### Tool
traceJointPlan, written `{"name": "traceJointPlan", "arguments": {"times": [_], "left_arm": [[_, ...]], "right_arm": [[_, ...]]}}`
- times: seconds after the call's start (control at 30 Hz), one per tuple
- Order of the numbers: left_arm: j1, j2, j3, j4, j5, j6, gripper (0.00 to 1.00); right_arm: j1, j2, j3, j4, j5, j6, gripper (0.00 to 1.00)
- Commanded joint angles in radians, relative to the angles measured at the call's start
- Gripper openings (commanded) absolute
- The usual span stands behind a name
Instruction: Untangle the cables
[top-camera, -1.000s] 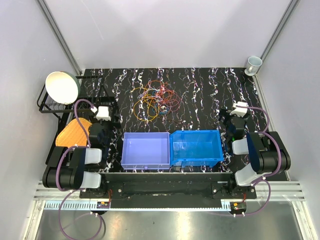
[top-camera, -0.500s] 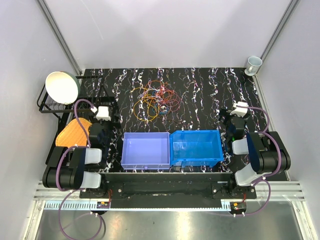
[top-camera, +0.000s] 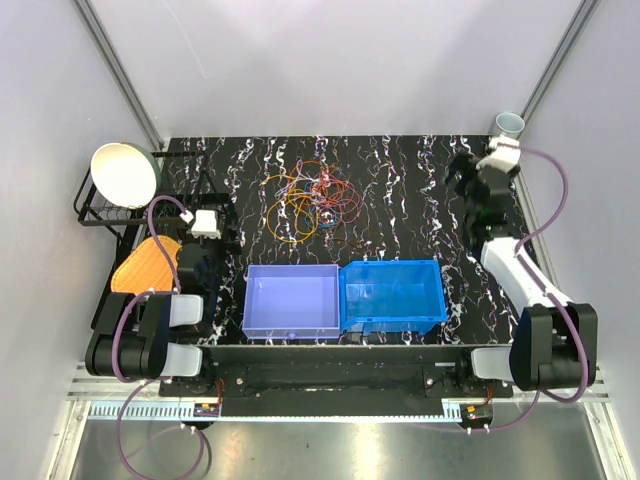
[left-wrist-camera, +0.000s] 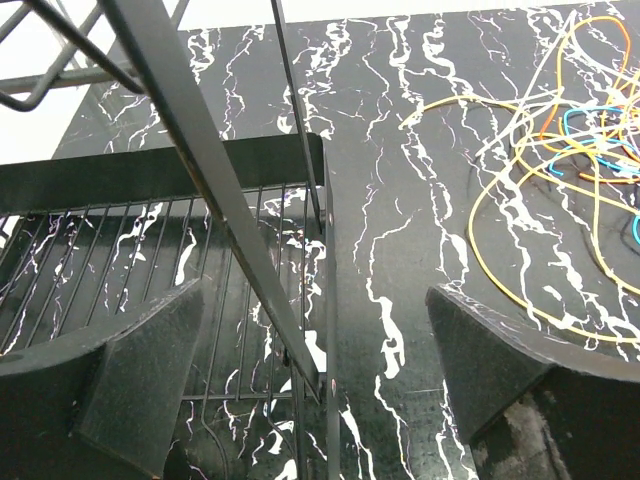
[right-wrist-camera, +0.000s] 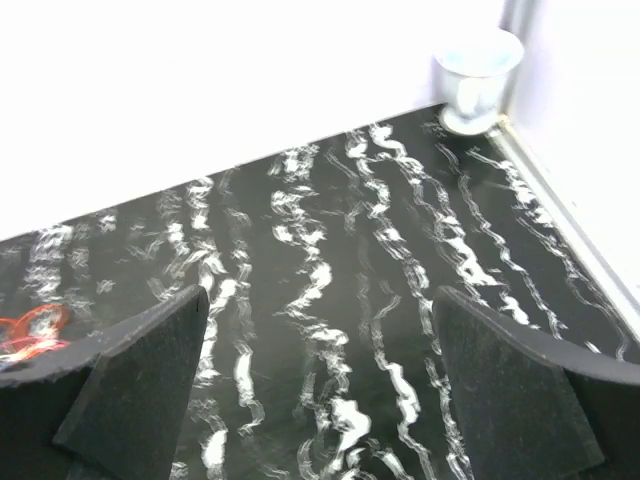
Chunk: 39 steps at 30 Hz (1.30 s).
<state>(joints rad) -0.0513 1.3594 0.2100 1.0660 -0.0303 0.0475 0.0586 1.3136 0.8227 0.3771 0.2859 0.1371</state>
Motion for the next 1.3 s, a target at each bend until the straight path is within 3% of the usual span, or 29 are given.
{"name": "traceJointPlan", "arguments": {"times": [0.0,0.27,0.4,0.47,0.63,0.87,1.0,1.1,1.13,1.2,1.27], "left_arm": [[0.018,0.01,0.034,0.015,-0.034,-0.028,0.99],[0.027,0.007,0.032,0.021,-0.019,-0.031,0.99],[0.027,-0.095,-0.027,0.051,-0.039,-0.038,0.99],[0.027,-0.155,-0.029,-0.021,-0.054,-0.044,0.99],[0.027,-0.364,0.069,-0.504,-0.105,-0.106,0.99],[0.022,-0.785,0.083,-0.906,-0.109,-0.188,0.99],[0.022,-0.991,0.17,-1.245,-0.157,-0.261,0.99],[0.004,-1.123,0.247,-1.36,-0.238,-0.39,0.99],[-0.001,-1.15,0.264,-1.4,-0.329,-0.585,0.99],[0.001,-1.218,0.35,-1.583,-0.387,-0.754,0.99],[-0.001,-1.281,0.417,-1.632,-0.37,-0.755,0.99]], "right_arm": [[0.047,-0.014,0.182,-0.406,-0.091,0.067,1.0],[0.15,-0.066,0.268,-0.531,-0.229,0.087,0.99],[0.159,-0.086,0.262,-0.553,-0.258,0.127,1.0],[0.161,-0.097,0.259,-0.566,-0.264,0.128,1.0],[0.162,-0.109,0.263,-0.59,-0.249,0.122,1.0],[0.164,-0.137,0.276,-0.633,-0.267,0.179,1.0],[0.164,-0.154,0.273,-0.655,-0.283,0.211,1.0],[0.164,-0.149,0.291,-0.69,-0.336,0.234,1.0],[0.164,-0.149,0.297,-0.701,-0.356,0.236,1.0],[0.164,-0.157,0.3,-0.704,-0.402,0.255,1.0],[0.164,-0.166,0.299,-0.693,-0.421,0.309,1.0]]}}
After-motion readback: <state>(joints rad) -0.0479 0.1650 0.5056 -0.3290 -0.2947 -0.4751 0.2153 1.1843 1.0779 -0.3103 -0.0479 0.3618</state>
